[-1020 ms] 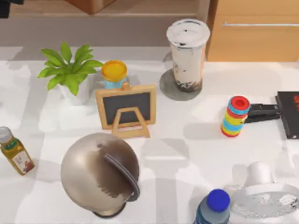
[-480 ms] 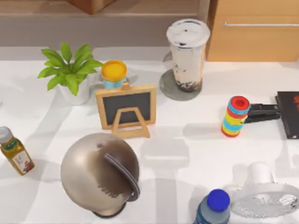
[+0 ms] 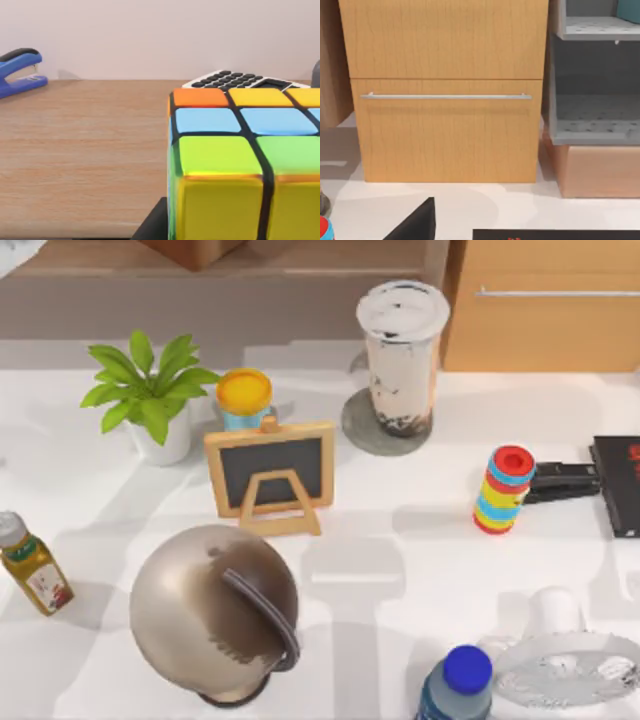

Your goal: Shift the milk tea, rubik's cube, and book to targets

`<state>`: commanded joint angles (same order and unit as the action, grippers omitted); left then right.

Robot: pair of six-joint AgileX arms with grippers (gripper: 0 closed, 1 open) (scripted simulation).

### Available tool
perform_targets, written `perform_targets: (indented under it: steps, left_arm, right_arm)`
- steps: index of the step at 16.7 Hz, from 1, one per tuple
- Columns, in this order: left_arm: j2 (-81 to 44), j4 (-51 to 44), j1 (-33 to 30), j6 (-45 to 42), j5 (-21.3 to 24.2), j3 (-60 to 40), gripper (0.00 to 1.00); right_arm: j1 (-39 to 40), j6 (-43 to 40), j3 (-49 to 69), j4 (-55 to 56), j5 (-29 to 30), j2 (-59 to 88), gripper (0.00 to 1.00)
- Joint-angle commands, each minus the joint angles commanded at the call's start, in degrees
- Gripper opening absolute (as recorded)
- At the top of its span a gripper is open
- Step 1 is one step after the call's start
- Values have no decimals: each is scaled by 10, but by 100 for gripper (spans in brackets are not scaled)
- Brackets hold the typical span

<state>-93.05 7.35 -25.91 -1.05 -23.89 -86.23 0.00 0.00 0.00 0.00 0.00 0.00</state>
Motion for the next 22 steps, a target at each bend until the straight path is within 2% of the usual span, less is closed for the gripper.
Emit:
perform_targets:
  steps: [6, 16, 22]
  left_arm:
    - [-13, -4, 5, -1, 4, -21, 0]
    - [-188, -46, 46, 0, 48, -248, 0]
    - [-218, -57, 52, 1, 55, -275, 0]
  right_arm:
    - [0, 0, 0, 0, 0, 0, 100]
    - [0, 0, 0, 0, 0, 0, 100]
    - [0, 0, 0, 0, 0, 0, 100]
